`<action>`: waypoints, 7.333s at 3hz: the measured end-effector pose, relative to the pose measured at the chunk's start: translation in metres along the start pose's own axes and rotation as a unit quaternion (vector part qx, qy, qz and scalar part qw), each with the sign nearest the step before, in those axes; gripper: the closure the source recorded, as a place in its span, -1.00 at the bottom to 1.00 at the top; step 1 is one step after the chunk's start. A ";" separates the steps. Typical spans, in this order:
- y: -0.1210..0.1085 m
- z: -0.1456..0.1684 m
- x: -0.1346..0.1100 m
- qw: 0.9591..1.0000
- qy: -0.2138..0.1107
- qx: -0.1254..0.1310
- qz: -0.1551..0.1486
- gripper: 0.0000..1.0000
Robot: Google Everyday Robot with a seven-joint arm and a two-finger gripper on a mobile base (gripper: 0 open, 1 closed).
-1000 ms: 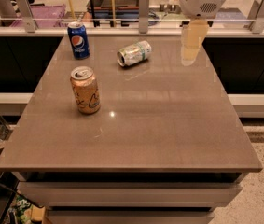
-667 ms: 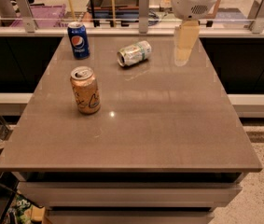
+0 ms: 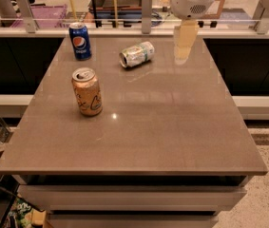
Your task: Place 7up can upright
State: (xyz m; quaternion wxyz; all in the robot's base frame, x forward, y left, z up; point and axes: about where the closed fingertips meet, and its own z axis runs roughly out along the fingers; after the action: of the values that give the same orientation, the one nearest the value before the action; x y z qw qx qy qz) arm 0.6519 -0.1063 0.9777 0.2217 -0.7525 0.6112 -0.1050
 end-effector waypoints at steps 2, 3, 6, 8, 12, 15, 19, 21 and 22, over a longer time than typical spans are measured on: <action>-0.028 0.028 -0.010 0.998 -0.027 0.008 -0.049 -1.00; -0.036 0.047 -0.021 0.996 -0.042 -0.003 -0.075 -1.00; -0.052 0.097 -0.046 0.989 -0.066 -0.052 -0.118 -1.00; -0.067 0.129 -0.050 0.988 -0.061 -0.067 -0.125 -1.00; -0.060 0.188 -0.032 0.985 -0.016 -0.116 -0.124 -1.00; -0.064 0.204 -0.035 0.985 -0.023 -0.110 -0.128 0.26; -0.069 0.198 -0.035 0.988 -0.030 -0.092 -0.123 1.00; -0.066 0.167 -0.032 0.990 -0.068 -0.059 -0.104 1.00; -0.064 0.148 -0.029 0.992 -0.089 -0.038 -0.087 1.00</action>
Offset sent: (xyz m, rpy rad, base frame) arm 0.0517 0.0318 -0.0153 0.0162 -0.0439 0.1825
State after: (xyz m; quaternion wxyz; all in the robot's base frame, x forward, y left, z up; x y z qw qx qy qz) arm 0.7648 -0.0384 0.8805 0.2360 -0.8171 0.5249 -0.0333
